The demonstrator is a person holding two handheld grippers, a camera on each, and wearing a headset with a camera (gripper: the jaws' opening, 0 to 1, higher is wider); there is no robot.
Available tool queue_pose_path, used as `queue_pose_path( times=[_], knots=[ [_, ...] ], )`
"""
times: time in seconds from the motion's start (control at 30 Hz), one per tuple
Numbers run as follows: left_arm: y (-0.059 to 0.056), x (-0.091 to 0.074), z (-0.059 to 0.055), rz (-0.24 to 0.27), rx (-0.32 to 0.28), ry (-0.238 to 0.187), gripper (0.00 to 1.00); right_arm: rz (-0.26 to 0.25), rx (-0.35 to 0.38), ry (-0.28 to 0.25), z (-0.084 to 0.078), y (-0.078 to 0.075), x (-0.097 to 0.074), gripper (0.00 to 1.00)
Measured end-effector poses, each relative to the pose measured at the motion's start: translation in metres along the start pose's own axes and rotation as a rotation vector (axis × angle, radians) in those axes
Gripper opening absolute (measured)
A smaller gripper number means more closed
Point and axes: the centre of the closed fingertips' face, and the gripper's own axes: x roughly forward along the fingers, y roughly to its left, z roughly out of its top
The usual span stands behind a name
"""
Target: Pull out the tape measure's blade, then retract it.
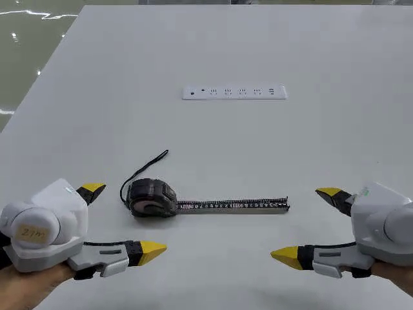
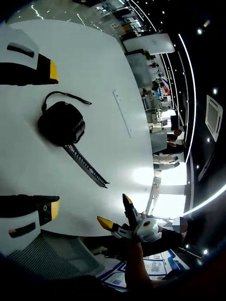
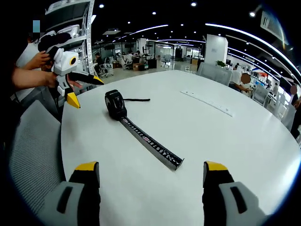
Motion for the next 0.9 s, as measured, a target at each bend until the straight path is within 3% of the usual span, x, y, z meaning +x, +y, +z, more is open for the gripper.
queue_pose_path(
  times=[0.4, 0.73, 0.83, 0.9],
  knots=[
    [-0.011, -0.01, 0.0, 0.041, -0.077, -0.048, 0.98, -0.04, 0.052, -0.054, 0.009, 0.011, -0.005, 0.98],
    [-0.017, -0.012, -0.009, 0.088, -0.12, -0.037, 0.99, -0.056, 0.063, -0.062, 0.011, 0.021, -0.005, 0.98],
    [-0.018, -0.014, -0.005, 0.105, -0.11, -0.068, 0.99, -0.059, 0.06, -0.056, 0.01, 0.025, -0.005, 0.98],
    [-0.017, -0.014, -0.009, 0.112, -0.136, -0.049, 0.99, -0.063, 0.074, -0.06, 0.011, 0.025, -0.005, 0.98]
  ],
)
